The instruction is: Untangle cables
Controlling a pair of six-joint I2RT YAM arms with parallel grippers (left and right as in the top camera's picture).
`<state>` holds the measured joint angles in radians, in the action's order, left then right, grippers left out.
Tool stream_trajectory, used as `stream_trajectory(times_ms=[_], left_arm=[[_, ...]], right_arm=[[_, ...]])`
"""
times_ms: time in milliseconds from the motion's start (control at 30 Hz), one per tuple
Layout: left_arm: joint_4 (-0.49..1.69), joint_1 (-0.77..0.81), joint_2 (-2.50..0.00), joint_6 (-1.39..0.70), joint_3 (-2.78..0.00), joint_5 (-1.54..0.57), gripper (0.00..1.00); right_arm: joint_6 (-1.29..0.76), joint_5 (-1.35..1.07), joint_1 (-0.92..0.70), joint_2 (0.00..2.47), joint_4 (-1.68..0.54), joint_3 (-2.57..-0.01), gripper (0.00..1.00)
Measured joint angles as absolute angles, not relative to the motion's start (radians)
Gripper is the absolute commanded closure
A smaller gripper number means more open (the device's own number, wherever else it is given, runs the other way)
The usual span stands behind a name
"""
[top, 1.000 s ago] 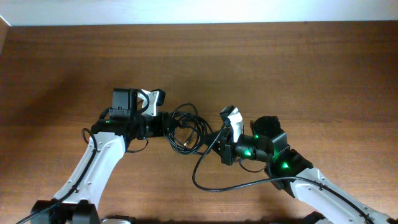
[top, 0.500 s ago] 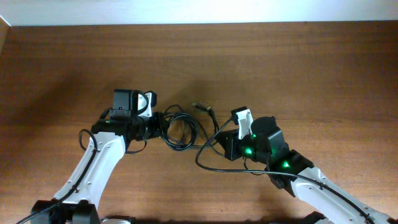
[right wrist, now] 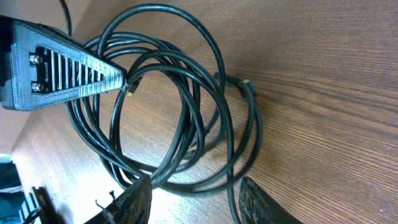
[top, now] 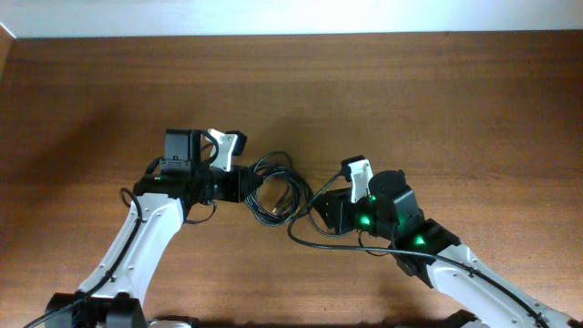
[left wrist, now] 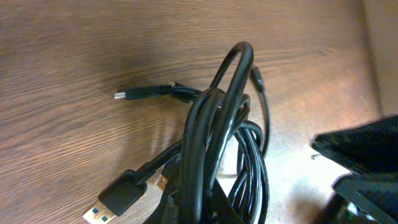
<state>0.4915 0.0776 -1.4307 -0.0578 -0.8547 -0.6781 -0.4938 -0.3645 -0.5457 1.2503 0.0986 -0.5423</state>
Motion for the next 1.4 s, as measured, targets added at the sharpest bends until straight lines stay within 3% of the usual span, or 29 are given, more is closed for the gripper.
stream_trajectory(times_ms=[100, 300, 633, 767, 933, 967, 1033, 1267, 1400], left_arm=[[0.490, 0.078, -1.431, -0.005, -0.855, -0.741, 1.00], [0.491, 0.088, -1.431, 0.076, -0.855, -0.863, 1.00], [0.490, 0.125, -1.431, 0.087, -0.855, -0.894, 1.00], [0.490, 0.125, -1.431, 0.087, -0.855, -0.906, 1.00], [0.490, 0.125, -1.431, 0.087, -0.855, -0.913, 1.00], [0.490, 0.125, -1.431, 0.087, -0.855, -0.914, 1.00], [0.490, 0.125, -1.431, 0.087, -0.855, -0.914, 1.00], [0.479, 0.125, -1.431, 0.066, -0.855, -0.894, 1.00], [0.513, 0.131, -1.431, -0.204, -0.855, -0.606, 1.00]], right_arm=[[-0.488, -0.386, -0.546, 1.250, 0.130, -0.542, 0.63], [-0.451, -0.447, -0.546, 1.250, 0.153, -0.542, 0.63], [-0.385, -0.471, -0.546, 1.250, 0.144, -0.542, 0.63], [-0.383, -0.486, -0.546, 1.250, 0.143, -0.542, 0.67], [-0.315, -0.657, -0.545, 1.250, 0.169, -0.542, 0.67], [-0.301, -0.687, -0.545, 1.250, 0.170, -0.542, 0.69], [-0.282, -0.710, -0.545, 1.250, 0.169, -0.542, 0.96], [-0.290, -0.669, -0.545, 1.250, 0.168, -0.542, 0.96], [-0.424, -0.535, -0.545, 1.250, 0.168, -0.542, 0.96]])
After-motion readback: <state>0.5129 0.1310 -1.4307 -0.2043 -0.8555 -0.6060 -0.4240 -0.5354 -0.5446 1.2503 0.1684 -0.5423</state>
